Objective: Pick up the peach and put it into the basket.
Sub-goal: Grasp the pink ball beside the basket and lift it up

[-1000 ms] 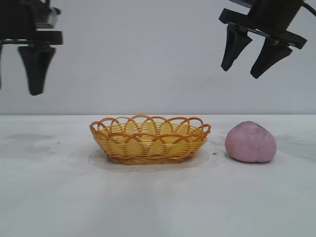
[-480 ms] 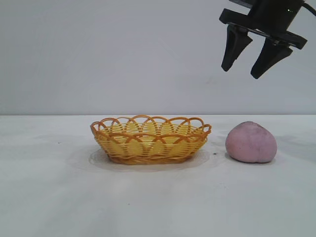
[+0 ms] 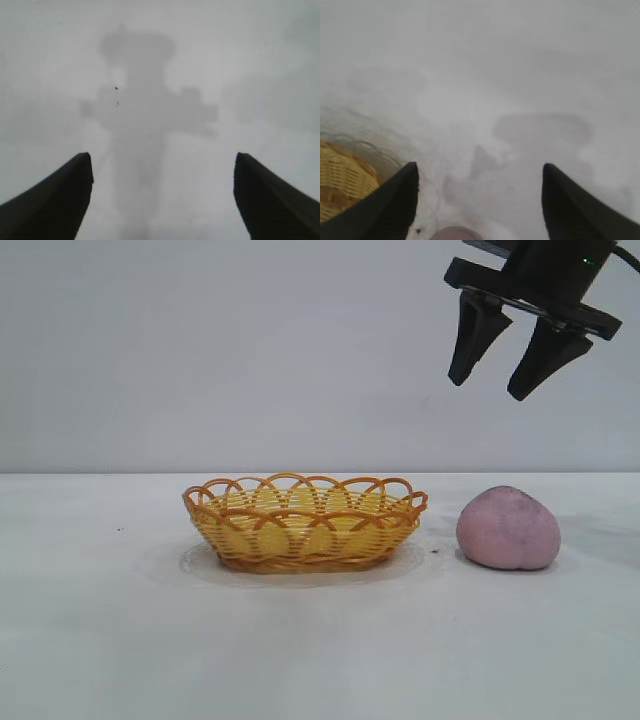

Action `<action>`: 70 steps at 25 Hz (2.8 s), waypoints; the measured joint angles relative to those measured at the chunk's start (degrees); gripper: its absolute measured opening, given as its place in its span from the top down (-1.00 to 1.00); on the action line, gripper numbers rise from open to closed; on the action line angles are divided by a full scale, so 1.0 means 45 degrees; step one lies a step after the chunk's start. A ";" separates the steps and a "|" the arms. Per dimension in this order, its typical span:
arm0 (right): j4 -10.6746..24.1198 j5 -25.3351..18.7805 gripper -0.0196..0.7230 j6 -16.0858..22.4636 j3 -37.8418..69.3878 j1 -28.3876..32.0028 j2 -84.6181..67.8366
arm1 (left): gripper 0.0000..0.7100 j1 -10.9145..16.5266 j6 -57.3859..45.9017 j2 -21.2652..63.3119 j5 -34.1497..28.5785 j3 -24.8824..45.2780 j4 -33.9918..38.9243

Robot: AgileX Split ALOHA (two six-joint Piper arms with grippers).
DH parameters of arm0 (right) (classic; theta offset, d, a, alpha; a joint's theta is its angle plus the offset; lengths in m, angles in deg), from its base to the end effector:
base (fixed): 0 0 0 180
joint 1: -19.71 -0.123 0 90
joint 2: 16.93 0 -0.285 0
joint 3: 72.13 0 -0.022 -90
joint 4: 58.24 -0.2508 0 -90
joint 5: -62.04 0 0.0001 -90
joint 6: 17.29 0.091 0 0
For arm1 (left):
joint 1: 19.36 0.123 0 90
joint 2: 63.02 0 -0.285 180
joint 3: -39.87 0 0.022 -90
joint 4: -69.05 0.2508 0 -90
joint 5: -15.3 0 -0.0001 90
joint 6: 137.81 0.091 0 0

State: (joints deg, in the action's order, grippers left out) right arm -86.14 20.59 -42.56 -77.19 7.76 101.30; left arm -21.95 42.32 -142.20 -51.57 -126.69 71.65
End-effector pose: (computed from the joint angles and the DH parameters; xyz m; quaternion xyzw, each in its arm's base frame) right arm 0.4009 0.1137 0.2198 -0.1683 0.9424 0.1693 0.2344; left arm 0.2298 -0.0066 0.3283 0.0284 0.9834 0.0183 0.1784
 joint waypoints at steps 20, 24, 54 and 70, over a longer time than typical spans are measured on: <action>0.0323 -0.0120 -0.23 -0.0255 0.0000 0.0000 0.0000 | -0.57 0.0000 0.0474 1.3915 -0.0069 0.5713 -0.1643; 0.0323 -0.0209 -0.23 -0.0255 0.0000 0.0000 0.0000 | -0.57 0.0000 0.0474 1.5728 0.0531 0.6739 -0.1619; 0.0348 -0.0384 -0.23 -0.0537 0.0000 0.0000 0.0000 | -0.57 0.0284 0.0395 1.6103 0.0569 0.8013 -0.1004; 0.1003 -0.2767 -0.23 -0.0565 -0.0008 0.0000 -0.1184 | -0.57 0.1027 0.0395 1.6103 0.0569 0.8013 -0.1004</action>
State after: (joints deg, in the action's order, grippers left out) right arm -81.62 8.14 -45.10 -77.22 7.76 95.97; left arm -17.33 44.10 -69.73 -49.01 -90.63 67.13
